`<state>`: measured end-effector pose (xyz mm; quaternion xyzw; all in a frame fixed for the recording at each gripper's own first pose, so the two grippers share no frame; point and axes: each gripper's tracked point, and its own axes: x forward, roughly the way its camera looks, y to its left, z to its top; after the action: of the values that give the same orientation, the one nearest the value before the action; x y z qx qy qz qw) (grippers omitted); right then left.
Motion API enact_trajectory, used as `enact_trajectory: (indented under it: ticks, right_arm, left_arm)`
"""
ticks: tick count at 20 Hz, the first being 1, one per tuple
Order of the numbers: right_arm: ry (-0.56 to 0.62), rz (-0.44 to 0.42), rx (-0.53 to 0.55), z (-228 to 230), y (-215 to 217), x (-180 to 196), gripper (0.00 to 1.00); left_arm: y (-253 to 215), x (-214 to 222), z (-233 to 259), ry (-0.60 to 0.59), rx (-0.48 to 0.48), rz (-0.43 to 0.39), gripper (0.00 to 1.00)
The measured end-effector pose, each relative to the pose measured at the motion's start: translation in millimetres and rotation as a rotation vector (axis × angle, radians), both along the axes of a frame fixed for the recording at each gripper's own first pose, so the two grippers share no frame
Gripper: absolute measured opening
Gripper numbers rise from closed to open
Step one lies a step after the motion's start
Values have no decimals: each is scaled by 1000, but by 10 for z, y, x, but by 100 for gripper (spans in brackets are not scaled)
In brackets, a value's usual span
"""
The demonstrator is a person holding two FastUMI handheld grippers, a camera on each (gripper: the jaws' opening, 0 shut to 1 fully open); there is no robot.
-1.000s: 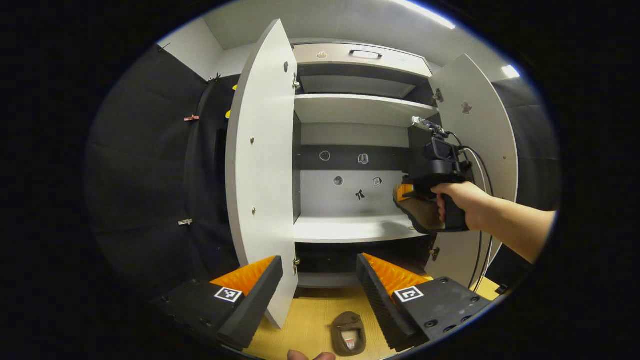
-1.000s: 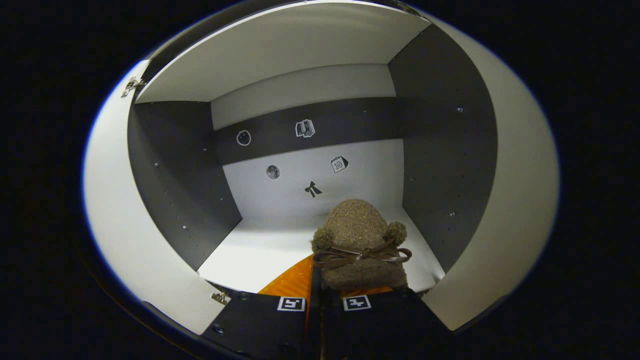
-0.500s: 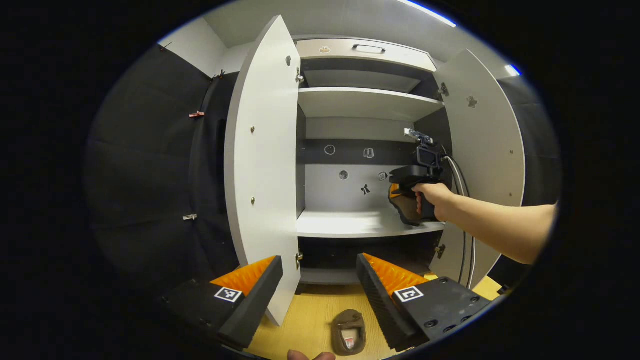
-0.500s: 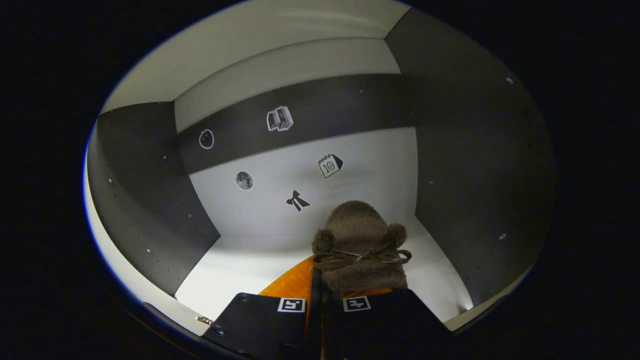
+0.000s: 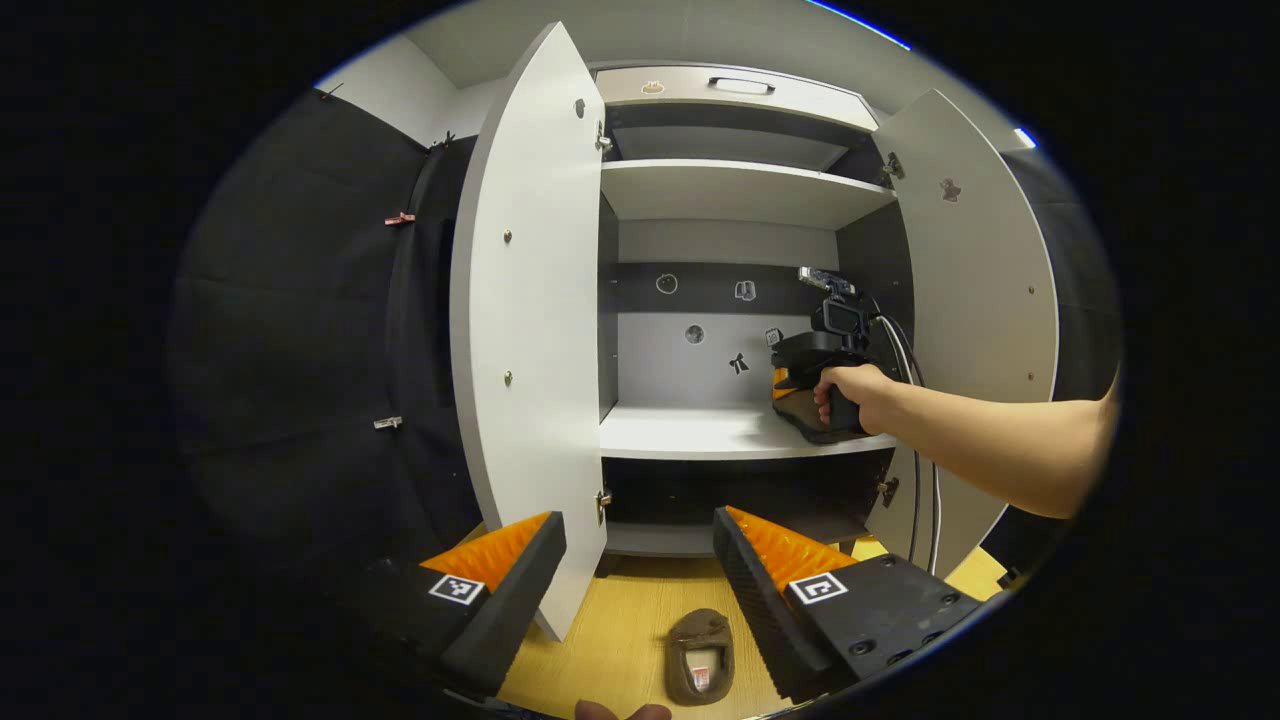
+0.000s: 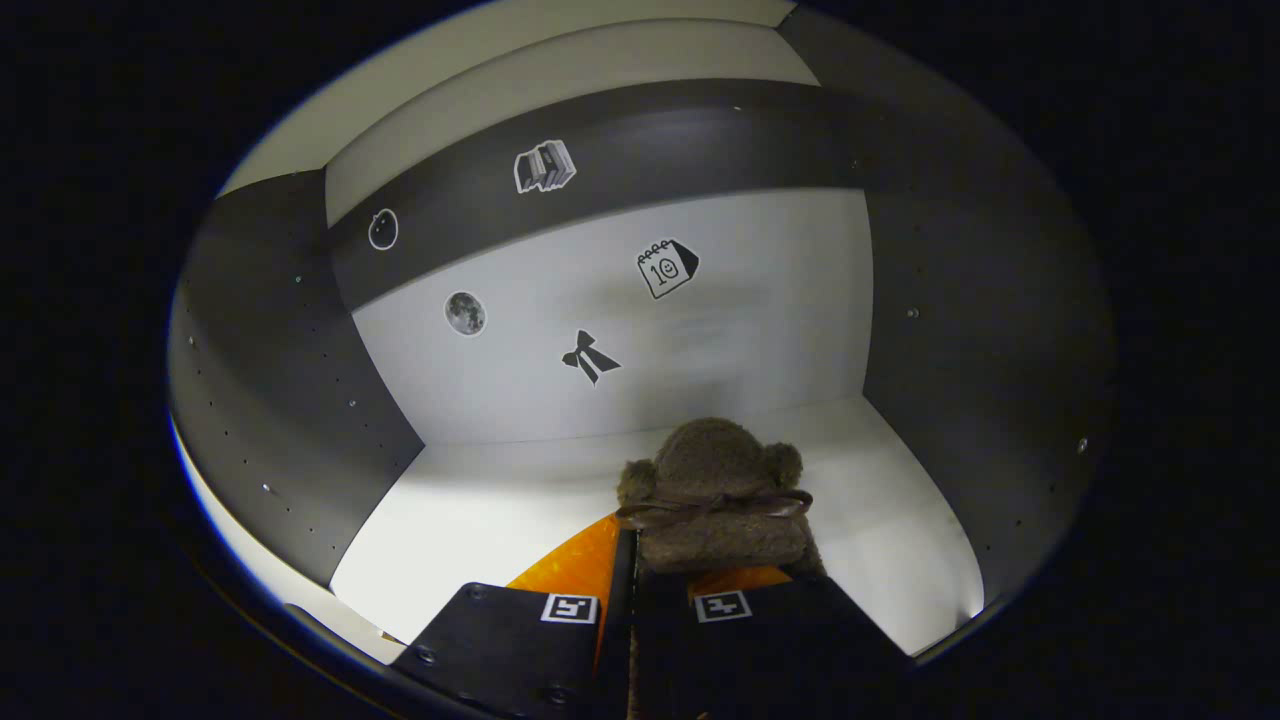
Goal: Grab one shoe with the right hand and put it into the shoe cabinet, grab the other shoe with the left hand and put it into the shoe cabinet; then close the right door with the right hand and the left door with the left hand.
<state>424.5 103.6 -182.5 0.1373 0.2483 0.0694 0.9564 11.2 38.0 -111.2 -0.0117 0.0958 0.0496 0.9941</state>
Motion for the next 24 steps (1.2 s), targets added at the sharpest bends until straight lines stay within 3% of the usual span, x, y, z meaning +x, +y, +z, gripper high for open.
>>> enact_trajectory:
  ticks: [2,5,6,7,9,16,24]
  right_arm:
    - [13,2,22,35,25,-44,34]
    - [36,39,56,95,111,-190,60]
    - [41,54,62,119,135,-237,63]
    - [45,63,62,142,144,-291,84]
    - [39,66,51,203,111,-395,96]
    - [6,73,88,488,14,-739,99]
    - [-279,69,-14,1208,-152,-1425,98]
  left_arm:
    - [-13,3,8,-2,-7,-2,95]
    - [-52,11,23,-8,-6,-13,95]
    - [-67,18,24,-8,-5,-18,95]
    - [-92,13,24,-8,-4,-24,95]
    - [-107,4,30,-13,-3,-30,95]
    - [-156,-51,-57,-2,6,-49,95]
    - [-179,-31,-609,80,-2,-76,95]
